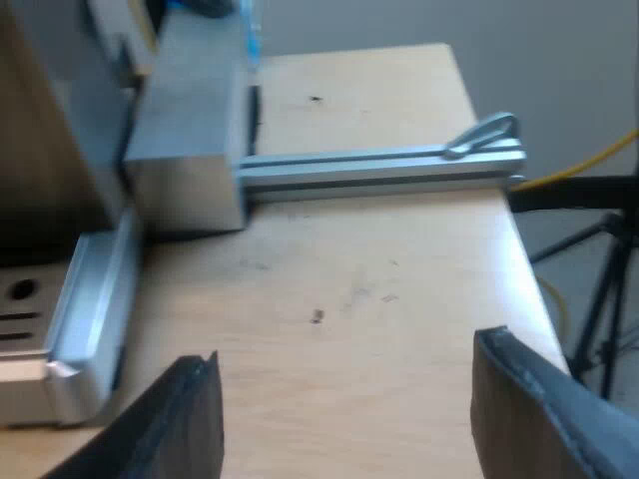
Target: Remove mug from coffee machine
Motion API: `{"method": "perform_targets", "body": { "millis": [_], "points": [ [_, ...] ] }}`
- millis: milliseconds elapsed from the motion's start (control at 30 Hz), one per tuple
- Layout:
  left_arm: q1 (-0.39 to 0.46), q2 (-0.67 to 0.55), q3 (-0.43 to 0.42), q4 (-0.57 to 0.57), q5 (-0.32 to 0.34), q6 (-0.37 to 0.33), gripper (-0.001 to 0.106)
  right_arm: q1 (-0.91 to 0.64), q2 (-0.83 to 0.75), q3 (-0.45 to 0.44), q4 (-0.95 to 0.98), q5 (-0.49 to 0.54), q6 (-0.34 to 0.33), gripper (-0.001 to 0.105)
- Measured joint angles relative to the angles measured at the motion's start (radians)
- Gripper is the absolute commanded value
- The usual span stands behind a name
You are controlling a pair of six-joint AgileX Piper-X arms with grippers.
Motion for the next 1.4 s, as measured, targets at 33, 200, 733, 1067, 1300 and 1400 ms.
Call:
{"method": "perform_targets", "body": {
  "millis": [33,200,733,1067,1300,1400],
  "points": [
    [-0.008,0.000,-0.006,-0.003,0.007,0.000,0.080,0.000,0.012,-0.011,0.008,-0.007,-0.005,0.056],
    [-0.073,0.022,-0.021,-0.058,0.088,0.000,0.080,0.000,0.137,-0.077,0.013,-0.121,-0.008,0.056],
    [-0.184,0.125,0.109,-0.339,0.290,0.000,0.080,0.337,0.373,-0.150,-0.064,-0.245,-0.056,0.056],
    [-0.184,0.129,0.285,-0.563,0.304,0.000,0.080,0.582,0.385,-0.125,-0.172,-0.108,-0.057,0.056],
    [-0.184,0.131,0.336,-0.576,0.304,0.000,0.080,0.680,0.386,-0.021,-0.342,-0.031,-0.057,0.056],
    [-0.184,0.131,0.336,-0.580,0.304,0.000,0.080,0.706,0.386,0.030,-0.436,-0.019,-0.057,0.056]
  ]
}}
